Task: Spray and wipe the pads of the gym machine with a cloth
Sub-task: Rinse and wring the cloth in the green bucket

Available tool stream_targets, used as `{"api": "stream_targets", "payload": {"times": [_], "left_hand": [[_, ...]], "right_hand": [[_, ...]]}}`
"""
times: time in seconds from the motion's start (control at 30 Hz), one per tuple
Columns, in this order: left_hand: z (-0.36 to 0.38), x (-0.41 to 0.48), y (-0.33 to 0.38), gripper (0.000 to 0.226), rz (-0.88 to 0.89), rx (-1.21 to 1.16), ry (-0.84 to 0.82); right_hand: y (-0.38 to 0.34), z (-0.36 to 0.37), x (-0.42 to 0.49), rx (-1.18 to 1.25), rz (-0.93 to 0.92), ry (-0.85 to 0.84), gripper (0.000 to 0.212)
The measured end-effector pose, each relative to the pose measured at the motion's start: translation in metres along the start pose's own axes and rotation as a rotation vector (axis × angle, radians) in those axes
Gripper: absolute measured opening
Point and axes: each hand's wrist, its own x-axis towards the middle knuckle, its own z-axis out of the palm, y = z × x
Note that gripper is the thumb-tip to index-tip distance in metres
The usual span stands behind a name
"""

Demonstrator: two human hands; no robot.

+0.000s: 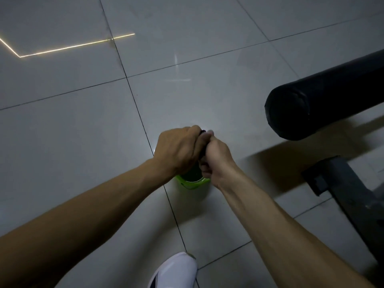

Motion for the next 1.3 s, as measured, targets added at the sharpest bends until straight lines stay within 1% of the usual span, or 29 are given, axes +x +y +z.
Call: {"api": "stream_targets", "payload": {"times": [0.07,0.13,0.2,0.23,0.3,0.33,0.4,0.47,0.5,0.57,0.63,0.7,0.8,0.9,1.0,1.07,1.13,1.2,1.27,1.3], "left_hand": [[-0.004,0.010,-0.001,0.048,0.010,0.051,0.070],[-0.006,0.017,-0.003,0.044,-0.013,0.056,0.054],[-0.007,0.017,-0.006,0.040,-0.012,0.004,0.023],[-0.007,0.017,-0.006,0.039,-0.044,-0.010,-0.036],[-0.003,0.016,-0.008,0.031,-0.160,-0.067,-0.219],[-0.001,0.015,-0.010,0.029,-0.219,-0.135,-0.274],[0.004,0.016,-0.014,0.029,-0.268,-0.229,-0.369],[0.008,0.015,-0.014,0.024,-0.314,-0.333,-0.443],[0.011,0.014,-0.017,0.026,-0.349,-0.345,-0.488],[0.014,0.013,-0.019,0.037,-0.475,-0.403,-0.527],[0.016,0.010,-0.020,0.036,-0.578,-0.522,-0.546],[0.017,0.010,-0.021,0.038,-0.676,-0.608,-0.586],[0.018,0.015,-0.022,0.050,-0.823,-0.718,-0.641],[0.014,0.020,-0.021,0.055,-0.886,-0.729,-0.732],[0.006,0.025,-0.020,0.055,-0.912,-0.783,-0.805],[0.001,0.029,-0.020,0.053,-0.904,-0.829,-0.783],[0.000,0.032,-0.020,0.050,-0.882,-0.834,-0.706],[0.000,0.029,-0.015,0.048,-0.888,-0.794,-0.677],[0.003,0.022,-0.006,0.041,-0.980,-0.773,-0.741],[0.002,0.018,-0.001,0.037,-1.042,-0.785,-0.770]], "right_hand": [[-0.005,0.003,0.000,-0.133,-0.122,0.071,0.063],[-0.010,0.003,0.001,-0.281,-0.246,0.137,0.067],[-0.012,0.001,0.004,-0.409,-0.367,0.170,0.068],[-0.011,0.000,0.008,-0.465,-0.401,0.170,0.069],[-0.005,0.000,0.014,-0.569,-0.439,0.170,0.070],[0.000,0.001,0.019,-0.611,-0.455,0.180,0.071],[0.009,0.001,0.030,-0.668,-0.493,0.218,0.071],[0.016,0.002,0.038,-0.712,-0.534,0.257,0.068],[0.018,0.002,0.040,-0.736,-0.555,0.273,0.066],[0.019,0.002,0.044,-0.795,-0.598,0.298,0.060],[0.021,0.003,0.049,-0.879,-0.638,0.294,0.055],[0.022,0.004,0.055,-0.929,-0.673,0.312,0.056],[0.023,0.002,0.065,-0.986,-0.763,0.368,0.062],[0.021,0.000,0.068,-1.020,-0.898,0.389,0.059],[0.013,-0.001,0.066,-1.032,-0.977,0.401,0.063],[0.007,0.000,0.062,-1.034,-0.955,0.403,0.063],[0.002,-0.001,0.056,-0.987,-0.872,0.411,0.062],[0.007,-0.003,0.057,-0.895,-0.701,0.384,0.060],[0.020,-0.006,0.059,-0.815,-0.452,0.286,0.061],[0.027,-0.010,0.059,-0.749,-0.363,0.246,0.060]]}}
